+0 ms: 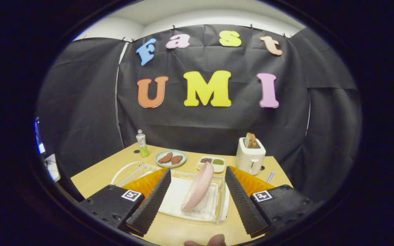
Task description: Take the plate from the dish rack, then take the spoon from the basket and place it into the plate.
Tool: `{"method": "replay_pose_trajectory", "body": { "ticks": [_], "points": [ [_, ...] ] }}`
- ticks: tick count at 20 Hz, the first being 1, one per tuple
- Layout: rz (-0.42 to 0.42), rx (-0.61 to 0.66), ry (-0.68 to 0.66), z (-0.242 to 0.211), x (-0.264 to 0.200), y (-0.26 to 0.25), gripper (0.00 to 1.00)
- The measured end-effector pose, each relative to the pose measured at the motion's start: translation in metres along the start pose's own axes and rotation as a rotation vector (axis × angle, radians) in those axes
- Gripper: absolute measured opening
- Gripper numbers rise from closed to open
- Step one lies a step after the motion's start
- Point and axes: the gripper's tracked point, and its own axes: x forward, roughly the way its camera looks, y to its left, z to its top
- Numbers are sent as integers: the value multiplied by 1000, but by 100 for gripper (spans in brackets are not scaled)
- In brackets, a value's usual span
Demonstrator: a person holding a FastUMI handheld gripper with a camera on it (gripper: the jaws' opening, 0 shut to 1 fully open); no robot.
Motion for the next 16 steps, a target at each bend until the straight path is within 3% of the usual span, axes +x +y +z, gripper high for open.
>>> {"method": "replay_pose_trajectory", "body": {
  "ticks": [5, 13, 16],
  "points": [
    [-16, 10, 250, -13, 53, -6, 100],
    [-31, 115, 515, -44, 118, -10, 100],
    [-49, 168, 584, -55, 134, -11, 92]
  ]
}}
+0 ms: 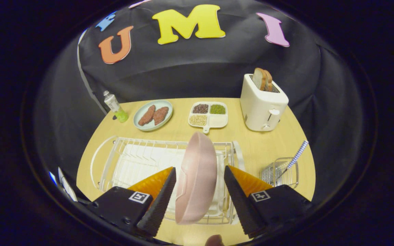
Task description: Take the plate from the dish rack, then take the spoon from the basket and place it into the plate.
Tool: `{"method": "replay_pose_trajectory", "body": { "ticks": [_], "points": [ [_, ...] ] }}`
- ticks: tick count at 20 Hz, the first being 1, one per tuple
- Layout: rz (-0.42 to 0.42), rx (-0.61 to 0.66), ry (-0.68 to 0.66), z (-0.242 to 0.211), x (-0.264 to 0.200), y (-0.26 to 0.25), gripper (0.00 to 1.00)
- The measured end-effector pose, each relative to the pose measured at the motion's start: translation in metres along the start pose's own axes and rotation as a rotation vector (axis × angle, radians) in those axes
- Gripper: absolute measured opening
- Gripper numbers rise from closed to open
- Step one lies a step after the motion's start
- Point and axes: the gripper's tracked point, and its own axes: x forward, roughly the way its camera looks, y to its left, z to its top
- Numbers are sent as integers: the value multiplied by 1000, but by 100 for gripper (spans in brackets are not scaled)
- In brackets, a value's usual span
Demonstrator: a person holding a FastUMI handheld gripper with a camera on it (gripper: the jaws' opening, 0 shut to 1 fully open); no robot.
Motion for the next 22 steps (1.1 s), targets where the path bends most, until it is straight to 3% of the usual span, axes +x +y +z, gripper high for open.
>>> {"method": "replay_pose_trajectory", "body": {
  "ticks": [4, 7, 15, 19, 22],
  "points": [
    [-12, 45, 70, -14, 8, 2, 72],
    [-61, 71, 102, -20, 4, -3, 45],
    [-167, 40, 104, -13, -17, -13, 40],
    [-253, -48, 70, 1, -40, -20, 38],
    [-236, -81, 43, -3, -60, -19, 34]
  ]
}}
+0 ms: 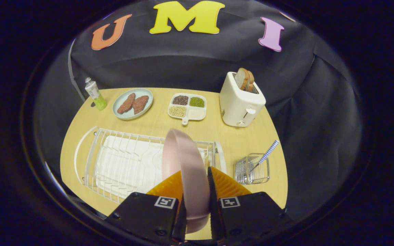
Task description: Take the plate from the dish rack, then take the spoon from the basket and place it into the plate.
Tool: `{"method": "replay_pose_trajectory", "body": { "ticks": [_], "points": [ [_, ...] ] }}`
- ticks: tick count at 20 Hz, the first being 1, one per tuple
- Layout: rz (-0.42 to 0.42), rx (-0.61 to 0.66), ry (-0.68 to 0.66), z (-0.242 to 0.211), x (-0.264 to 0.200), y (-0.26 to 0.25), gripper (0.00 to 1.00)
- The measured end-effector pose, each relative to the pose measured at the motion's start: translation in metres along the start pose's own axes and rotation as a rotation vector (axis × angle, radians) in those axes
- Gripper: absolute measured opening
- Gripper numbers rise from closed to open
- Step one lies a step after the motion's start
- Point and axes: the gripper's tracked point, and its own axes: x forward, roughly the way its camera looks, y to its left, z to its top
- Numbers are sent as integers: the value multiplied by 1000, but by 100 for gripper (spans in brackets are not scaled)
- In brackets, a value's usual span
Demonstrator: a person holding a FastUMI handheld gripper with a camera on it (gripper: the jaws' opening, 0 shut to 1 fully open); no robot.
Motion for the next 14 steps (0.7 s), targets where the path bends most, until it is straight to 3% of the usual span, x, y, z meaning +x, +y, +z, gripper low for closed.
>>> {"method": "replay_pose_trajectory", "body": {
  "ticks": [4, 8, 14],
  "points": [
    [158, 68, -22, -31, -25, 5, 33],
    [368, 198, -17, -99, -42, 12, 33],
    [488, 370, 44, -200, -21, 16, 32]
  ]
}}
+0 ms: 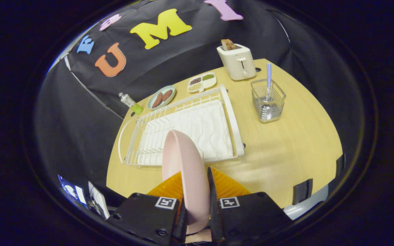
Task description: Take the plate from the dish rack, then take the spoon from the basket and place it into the plate.
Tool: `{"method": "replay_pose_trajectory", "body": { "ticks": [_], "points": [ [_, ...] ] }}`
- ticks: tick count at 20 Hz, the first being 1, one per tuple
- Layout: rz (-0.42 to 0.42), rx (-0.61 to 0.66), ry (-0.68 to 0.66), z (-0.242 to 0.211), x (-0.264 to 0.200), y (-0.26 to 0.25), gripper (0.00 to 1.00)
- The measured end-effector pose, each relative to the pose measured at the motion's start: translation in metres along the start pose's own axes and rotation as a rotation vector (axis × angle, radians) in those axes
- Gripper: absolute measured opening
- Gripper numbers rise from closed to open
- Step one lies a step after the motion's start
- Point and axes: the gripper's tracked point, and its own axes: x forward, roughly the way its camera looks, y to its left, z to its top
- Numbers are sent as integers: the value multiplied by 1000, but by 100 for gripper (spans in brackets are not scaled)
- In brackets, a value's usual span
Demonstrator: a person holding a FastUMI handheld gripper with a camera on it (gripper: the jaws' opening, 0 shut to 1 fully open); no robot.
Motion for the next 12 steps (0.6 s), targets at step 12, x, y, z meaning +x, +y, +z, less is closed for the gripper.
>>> {"method": "replay_pose_trajectory", "body": {
  "ticks": [12],
  "points": [
    [177, 285, 145, -66, 74, -22, 33]
  ]
}}
